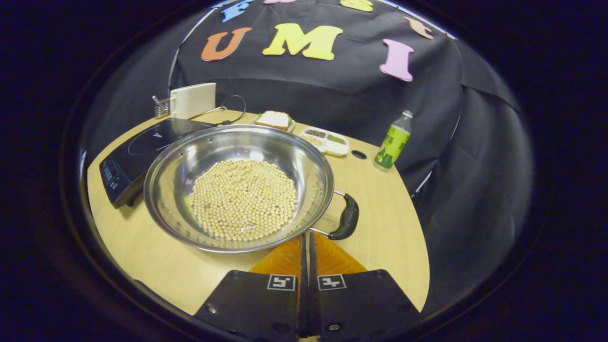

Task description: First push the handle of the pot to place it horizontally, then grasp the pot with both hands and set it on the induction cooktop.

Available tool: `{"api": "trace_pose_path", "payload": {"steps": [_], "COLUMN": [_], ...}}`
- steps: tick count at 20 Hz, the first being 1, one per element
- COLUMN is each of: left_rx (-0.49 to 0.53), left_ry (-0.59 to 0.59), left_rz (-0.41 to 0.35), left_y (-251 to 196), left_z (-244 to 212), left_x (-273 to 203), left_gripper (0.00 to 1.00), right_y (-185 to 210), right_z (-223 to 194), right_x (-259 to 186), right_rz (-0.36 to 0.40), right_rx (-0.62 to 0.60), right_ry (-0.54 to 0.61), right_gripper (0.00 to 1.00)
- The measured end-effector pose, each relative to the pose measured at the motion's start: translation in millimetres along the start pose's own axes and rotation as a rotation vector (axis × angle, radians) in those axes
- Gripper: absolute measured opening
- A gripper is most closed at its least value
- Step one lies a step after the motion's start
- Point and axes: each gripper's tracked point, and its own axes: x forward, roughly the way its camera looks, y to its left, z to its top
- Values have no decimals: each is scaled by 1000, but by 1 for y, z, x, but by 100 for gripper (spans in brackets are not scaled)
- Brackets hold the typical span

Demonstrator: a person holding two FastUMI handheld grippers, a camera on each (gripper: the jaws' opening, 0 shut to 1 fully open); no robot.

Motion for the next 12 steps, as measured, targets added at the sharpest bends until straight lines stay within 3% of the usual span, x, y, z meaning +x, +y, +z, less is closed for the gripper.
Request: {"api": "trace_pose_path", "payload": {"steps": [4,12], "left_rx": [-1,-108], "left_ry": [33,100], "left_rz": [3,-21], "left_y": [-7,-16], "left_z": [-19,-47], "left_x": [13,51], "left_gripper": [96,96], "right_y": [-6,7], "right_z": [8,22], "right_x": [13,29], "right_rz": [36,63], "right_rx": [-42,-5], "right_ry": [-36,-62], "right_gripper": [4,4]}}
